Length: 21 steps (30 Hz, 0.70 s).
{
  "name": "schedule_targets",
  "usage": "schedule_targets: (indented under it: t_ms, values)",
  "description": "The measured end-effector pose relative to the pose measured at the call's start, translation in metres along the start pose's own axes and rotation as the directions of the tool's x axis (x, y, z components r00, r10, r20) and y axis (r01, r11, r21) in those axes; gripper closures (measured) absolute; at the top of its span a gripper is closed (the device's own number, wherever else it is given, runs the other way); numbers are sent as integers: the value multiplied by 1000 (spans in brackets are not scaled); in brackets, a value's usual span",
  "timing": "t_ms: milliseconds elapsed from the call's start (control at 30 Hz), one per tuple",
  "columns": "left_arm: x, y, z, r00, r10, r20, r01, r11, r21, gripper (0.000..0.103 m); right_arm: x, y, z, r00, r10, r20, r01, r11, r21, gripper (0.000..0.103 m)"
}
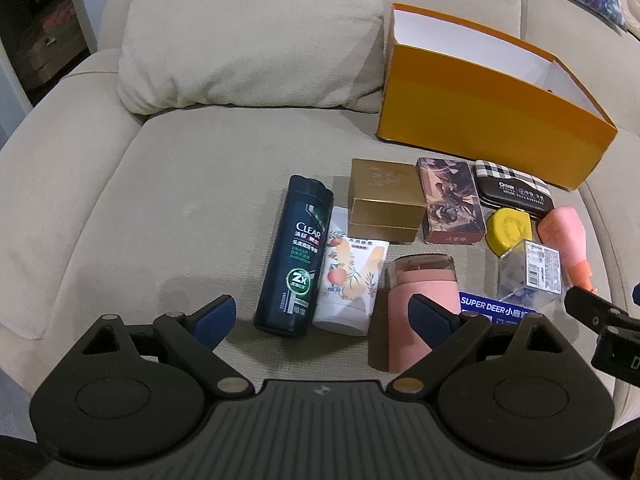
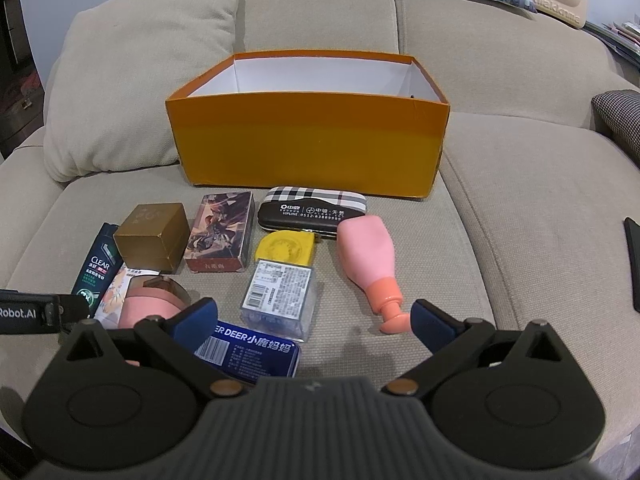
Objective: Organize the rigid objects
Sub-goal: 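Move the left tool toward the dark CLEAR shampoo bottle, then close the left tool on the CLEAR bottle while the right tool grasps the clear barcode box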
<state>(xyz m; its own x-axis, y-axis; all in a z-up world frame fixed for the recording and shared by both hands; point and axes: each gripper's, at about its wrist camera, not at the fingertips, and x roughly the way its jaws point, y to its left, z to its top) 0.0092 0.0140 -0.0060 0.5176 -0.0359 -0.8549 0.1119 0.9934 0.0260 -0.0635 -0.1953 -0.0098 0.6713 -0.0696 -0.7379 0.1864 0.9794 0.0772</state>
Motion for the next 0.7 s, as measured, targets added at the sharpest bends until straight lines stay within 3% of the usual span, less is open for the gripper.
schedule_targets:
  t_ms: [233,700]
  values:
    - [12,17,9,1000,2,-10,-2,999,-46,0,-1,-1,1,1000,-1,0,1,1000,9,1]
    - [56,45,24,994,77,-82,-86,991,-104,0,-4,-8,-1,1000,14,0,-14,999,38,1]
